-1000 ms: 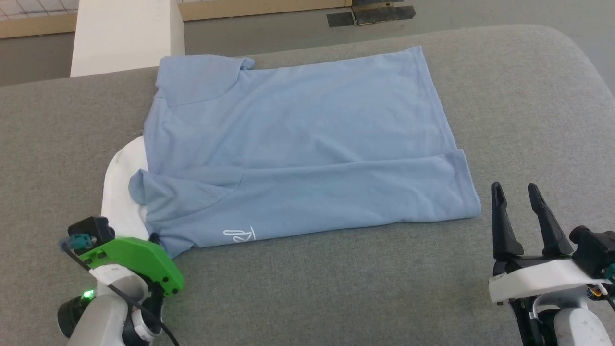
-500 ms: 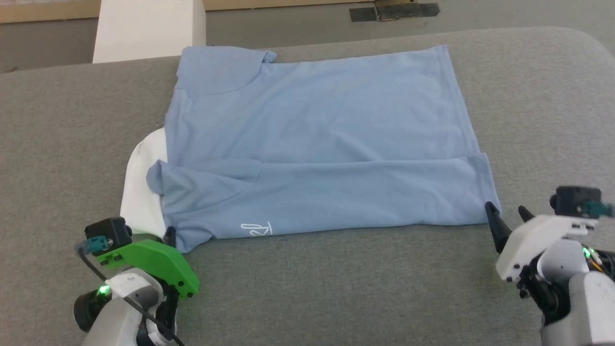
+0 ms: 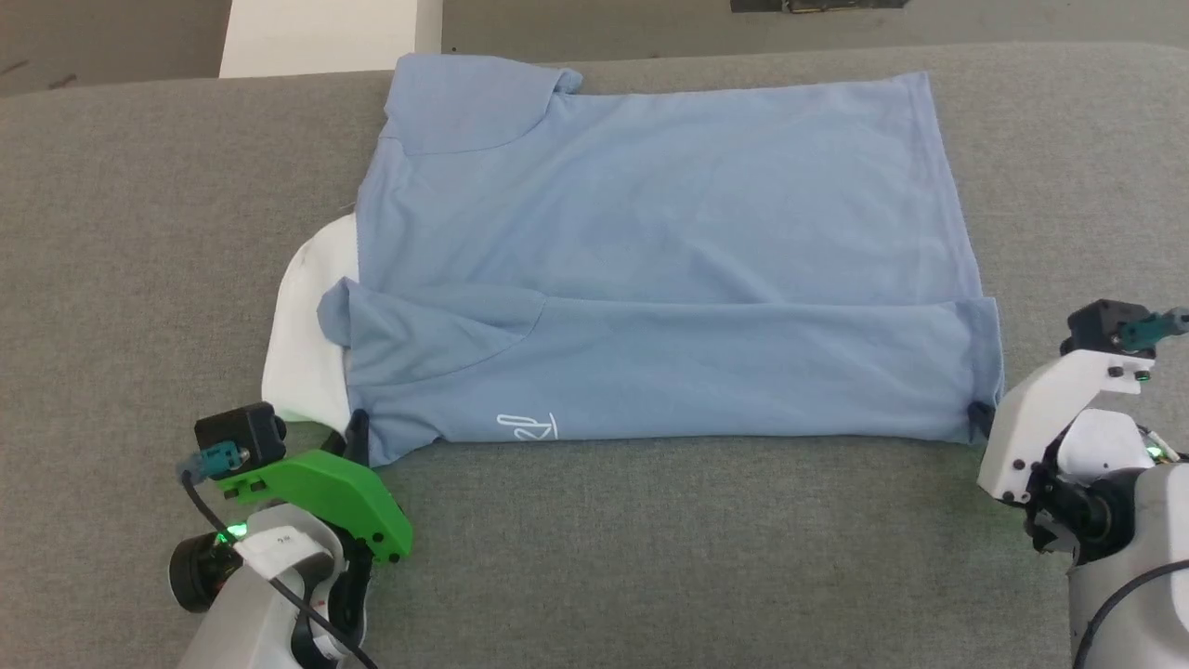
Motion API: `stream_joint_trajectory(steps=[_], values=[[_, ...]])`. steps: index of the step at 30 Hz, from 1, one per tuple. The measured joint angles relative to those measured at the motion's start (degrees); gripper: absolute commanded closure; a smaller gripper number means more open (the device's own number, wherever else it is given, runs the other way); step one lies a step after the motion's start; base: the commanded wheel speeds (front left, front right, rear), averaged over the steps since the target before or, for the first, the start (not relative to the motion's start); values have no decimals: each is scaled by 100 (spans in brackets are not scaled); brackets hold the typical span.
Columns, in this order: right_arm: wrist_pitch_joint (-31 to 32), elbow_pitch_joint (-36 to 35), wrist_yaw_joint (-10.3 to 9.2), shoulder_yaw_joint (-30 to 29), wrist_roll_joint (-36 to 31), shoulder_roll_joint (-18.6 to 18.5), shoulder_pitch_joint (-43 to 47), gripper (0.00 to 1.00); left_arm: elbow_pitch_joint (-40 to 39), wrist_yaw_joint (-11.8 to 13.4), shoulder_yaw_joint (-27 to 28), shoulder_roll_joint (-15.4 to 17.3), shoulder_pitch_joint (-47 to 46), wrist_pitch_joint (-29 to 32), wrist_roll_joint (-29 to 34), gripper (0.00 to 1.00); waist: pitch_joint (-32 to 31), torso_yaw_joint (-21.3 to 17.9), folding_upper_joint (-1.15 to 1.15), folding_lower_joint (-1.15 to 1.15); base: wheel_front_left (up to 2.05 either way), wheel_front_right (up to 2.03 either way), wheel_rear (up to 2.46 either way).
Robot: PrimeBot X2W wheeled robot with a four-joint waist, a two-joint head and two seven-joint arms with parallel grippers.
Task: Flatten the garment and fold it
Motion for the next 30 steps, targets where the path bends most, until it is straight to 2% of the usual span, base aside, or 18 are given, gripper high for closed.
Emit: stream_joint_trajectory(steps=[5,10,16,21,24,30], values=[[-817,-387,0,-12,347,4,127,100,-24,4,87,30,17,-571,170,100,-118,-10,0,0,0,0,0],[-1235,-855,-1,121,667,9,643,100,-327,176,132,133,408,-687,279,100,-334,-63,0,0,0,0,0],[-958,-1504,2,-18,715,21,1605,100,-1138,523,92,379,1367,-105,286,100,-581,-116,0,0,0,0,0],[-535,-1656,2,-208,646,25,2200,100,-1652,798,-65,458,1902,503,250,100,-631,-56,0,0,0,0,0],[-505,-1556,2,-226,569,23,2296,100,-1739,856,-159,528,2026,821,243,100,-610,-12,0,0,0,0,0],[-932,-1037,2,-146,431,18,2261,100,-1648,825,-237,530,2007,866,197,100,-531,18,0,0,0,0,0]])
